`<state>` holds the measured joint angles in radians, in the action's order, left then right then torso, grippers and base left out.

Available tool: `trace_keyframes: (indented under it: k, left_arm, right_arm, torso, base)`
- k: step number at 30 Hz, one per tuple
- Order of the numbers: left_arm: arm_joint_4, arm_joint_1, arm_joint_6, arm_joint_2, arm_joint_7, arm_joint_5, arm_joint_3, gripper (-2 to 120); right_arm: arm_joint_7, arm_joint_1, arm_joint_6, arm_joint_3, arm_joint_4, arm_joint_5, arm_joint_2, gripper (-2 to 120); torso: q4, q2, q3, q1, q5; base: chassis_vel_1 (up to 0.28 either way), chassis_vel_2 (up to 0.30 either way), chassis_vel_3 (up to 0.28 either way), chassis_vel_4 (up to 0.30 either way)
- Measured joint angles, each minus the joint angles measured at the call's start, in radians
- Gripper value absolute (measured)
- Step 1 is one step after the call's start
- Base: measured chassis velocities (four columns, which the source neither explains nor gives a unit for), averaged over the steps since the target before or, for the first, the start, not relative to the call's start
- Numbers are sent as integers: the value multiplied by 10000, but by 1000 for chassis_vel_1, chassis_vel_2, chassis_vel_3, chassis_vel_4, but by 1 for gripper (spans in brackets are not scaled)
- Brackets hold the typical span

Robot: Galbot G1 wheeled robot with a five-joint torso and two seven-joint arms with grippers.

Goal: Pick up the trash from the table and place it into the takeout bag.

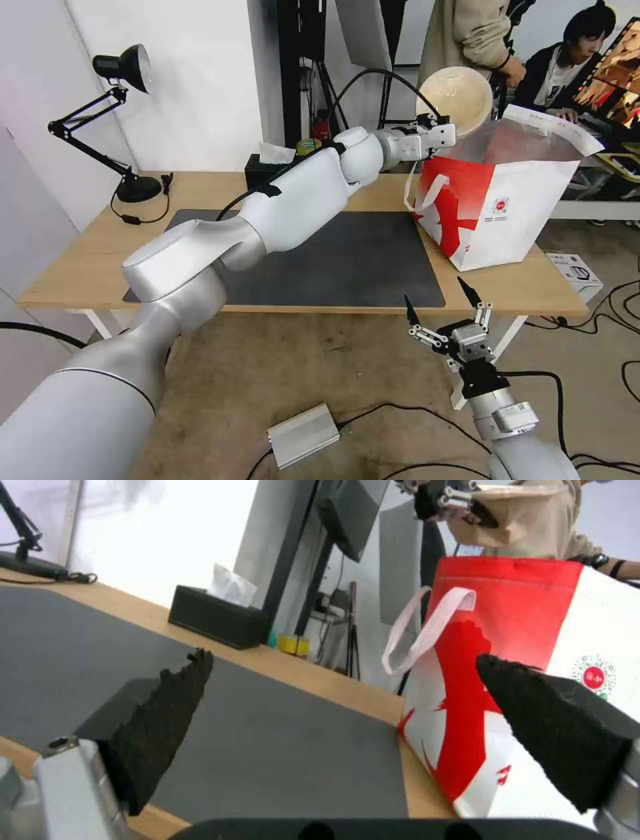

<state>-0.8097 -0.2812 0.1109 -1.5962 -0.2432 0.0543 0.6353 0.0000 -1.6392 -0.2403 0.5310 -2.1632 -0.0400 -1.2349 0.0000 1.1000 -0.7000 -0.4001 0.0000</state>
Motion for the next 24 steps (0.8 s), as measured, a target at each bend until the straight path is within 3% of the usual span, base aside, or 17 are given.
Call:
trace_keyframes:
  k: [24]
  left_arm:
    - [311,-413,-20,0,74,769,1005,1]
  right_arm:
    - [0,0,1,0,0,0,0,100]
  torso:
    - [0,0,0,0,0]
  base:
    - [0,0,0,0]
